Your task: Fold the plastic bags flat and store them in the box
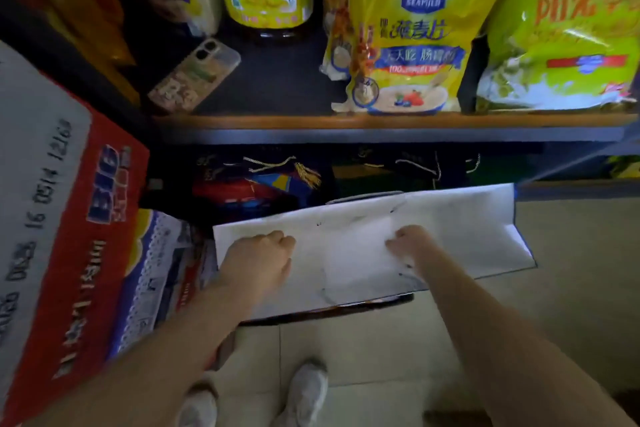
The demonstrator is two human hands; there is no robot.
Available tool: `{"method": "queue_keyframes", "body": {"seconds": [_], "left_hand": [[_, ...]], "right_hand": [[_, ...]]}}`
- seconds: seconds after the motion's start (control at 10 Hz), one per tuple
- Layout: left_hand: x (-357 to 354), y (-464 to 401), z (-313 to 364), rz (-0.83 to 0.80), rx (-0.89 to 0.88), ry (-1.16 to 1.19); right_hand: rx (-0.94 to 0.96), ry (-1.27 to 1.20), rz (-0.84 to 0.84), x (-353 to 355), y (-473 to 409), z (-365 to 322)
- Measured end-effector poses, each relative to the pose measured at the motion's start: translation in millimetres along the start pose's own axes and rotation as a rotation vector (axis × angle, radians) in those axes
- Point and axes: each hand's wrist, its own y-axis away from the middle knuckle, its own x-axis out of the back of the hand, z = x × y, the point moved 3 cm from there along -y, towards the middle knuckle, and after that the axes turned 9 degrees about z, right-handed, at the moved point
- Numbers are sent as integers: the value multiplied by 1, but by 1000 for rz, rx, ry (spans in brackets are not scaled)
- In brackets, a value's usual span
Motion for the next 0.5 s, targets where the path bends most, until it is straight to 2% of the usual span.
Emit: {"method": "queue_keyframes", "body": {"seconds": [0.2,0.4,0.5], "left_hand": [[-32,-30,-10,79,17,60],[-30,-28,-11,62,72,102],[-10,-17,-12,85,66,78]], "right_hand": [[-64,10,-45,-55,-59,0],[47,258,-33,-56,-58,-10],[114,242,-75,-41,-34,-28]]}}
